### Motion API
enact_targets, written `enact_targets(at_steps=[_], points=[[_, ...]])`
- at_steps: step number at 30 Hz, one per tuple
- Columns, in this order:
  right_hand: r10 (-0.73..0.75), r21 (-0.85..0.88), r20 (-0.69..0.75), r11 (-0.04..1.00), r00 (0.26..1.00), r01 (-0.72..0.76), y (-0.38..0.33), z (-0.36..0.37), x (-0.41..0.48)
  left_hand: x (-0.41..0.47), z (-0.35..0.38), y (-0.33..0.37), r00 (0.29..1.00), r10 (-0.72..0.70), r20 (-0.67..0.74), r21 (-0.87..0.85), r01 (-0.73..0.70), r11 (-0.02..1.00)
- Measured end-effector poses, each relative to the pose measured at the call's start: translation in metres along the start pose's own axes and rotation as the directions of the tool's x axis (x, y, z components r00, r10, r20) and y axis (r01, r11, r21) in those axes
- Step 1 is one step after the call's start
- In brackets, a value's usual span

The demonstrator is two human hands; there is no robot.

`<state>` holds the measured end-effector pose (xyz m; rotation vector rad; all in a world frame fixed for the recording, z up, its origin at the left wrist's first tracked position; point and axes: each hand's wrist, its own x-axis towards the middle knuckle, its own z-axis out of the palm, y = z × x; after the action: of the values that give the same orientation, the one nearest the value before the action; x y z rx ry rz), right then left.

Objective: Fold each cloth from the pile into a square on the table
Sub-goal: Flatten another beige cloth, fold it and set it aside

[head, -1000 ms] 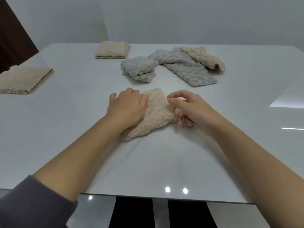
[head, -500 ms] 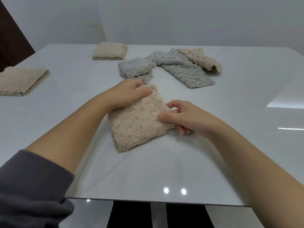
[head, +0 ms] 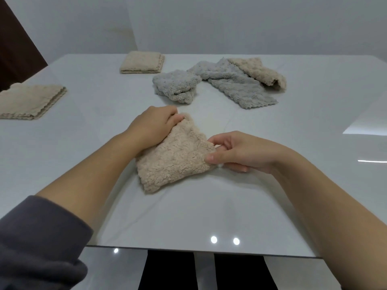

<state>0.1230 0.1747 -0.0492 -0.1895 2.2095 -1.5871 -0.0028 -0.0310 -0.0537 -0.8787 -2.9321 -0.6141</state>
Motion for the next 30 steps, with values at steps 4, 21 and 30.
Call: enact_targets(at_steps=[4,21,30], points=[[0.047,0.023,-0.064,0.999,0.997,-0.046,-0.001,-0.001,0.004,0.001,-0.002,0.002,1.0,-0.009,0.014,-0.015,0.009,1.0],[-0.068,0.22,-0.387,0.962,0.92,0.163,-0.012,0.0,0.004,-0.047,-0.023,0.019,0.92,-0.331,0.209,-0.85,0.339,0.403],[-0.076,0.355,-0.45,0.899,0.89,0.256,-0.019,0.003,0.004,-0.069,-0.035,0.022,0.966,-0.259,0.019,-0.785,0.174,0.594]])
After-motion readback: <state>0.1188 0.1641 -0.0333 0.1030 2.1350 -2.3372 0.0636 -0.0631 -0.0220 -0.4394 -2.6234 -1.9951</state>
